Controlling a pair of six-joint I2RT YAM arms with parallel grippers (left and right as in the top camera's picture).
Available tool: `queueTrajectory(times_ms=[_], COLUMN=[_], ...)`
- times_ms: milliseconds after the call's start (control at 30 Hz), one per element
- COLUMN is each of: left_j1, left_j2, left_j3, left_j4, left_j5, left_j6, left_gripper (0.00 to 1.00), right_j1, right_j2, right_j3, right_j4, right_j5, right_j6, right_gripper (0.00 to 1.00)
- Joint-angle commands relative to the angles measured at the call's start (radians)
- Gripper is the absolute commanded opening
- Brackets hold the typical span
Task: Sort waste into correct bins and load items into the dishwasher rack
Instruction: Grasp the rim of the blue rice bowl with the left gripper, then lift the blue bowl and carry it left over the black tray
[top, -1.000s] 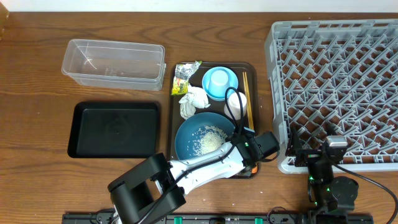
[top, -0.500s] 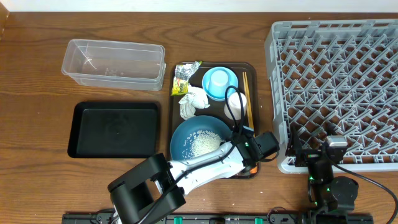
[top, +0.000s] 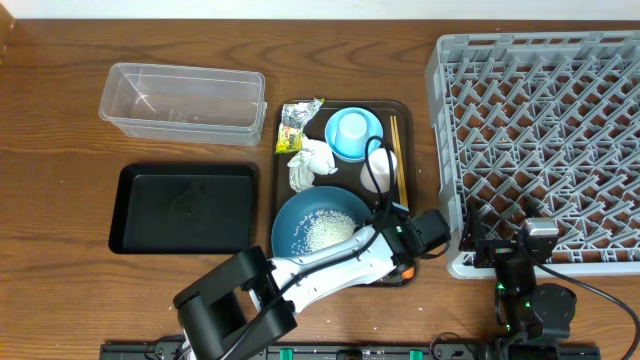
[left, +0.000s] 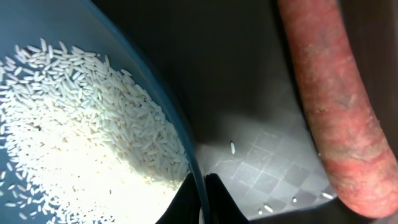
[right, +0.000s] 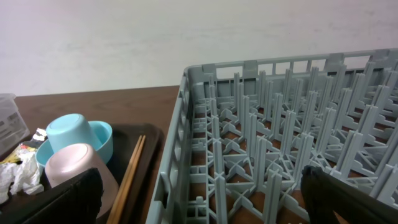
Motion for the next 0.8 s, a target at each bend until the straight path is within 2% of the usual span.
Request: queueTrajectory(times_ms=[0, 233, 400, 700, 767], left_j1=[0.021, 0.066, 0.143, 0.431, 0.519], left_j2=[-0.027, -0.072, -0.127, -0.304, -0.344], left_j3=[0.071, 0.196, 0.222, 0.222, 0.221], left_j4=[-0.043, -0.183, -0.229, -0.234, -0.215], left_j5=[-0.003, -0.026, -0.029, -0.019, 0.034], left_j6=[0.027, 0.120, 0.133, 0.162, 0.186], left_gripper=[0.06, 0.06, 0.06, 0.06, 0.06], right_j1=[-0.012, -0.012, -0.012, -0.012, -0.012], right_j2=[-0.007, -0.007, -0.007, -0.007, -0.007], right_j3=[-0.002, -0.002, -0.002, -0.002, -0.002], right_j4=[-0.002, -0.002, -0.002, -0.002, -0.002], right_j5=[0.003, 0.003, 0.003, 0.003, 0.003], right_j6=[-0.003, -0.003, -0.003, -0.003, -0.003], right_gripper=[0.99, 0.99, 0.99, 0.99, 1.00])
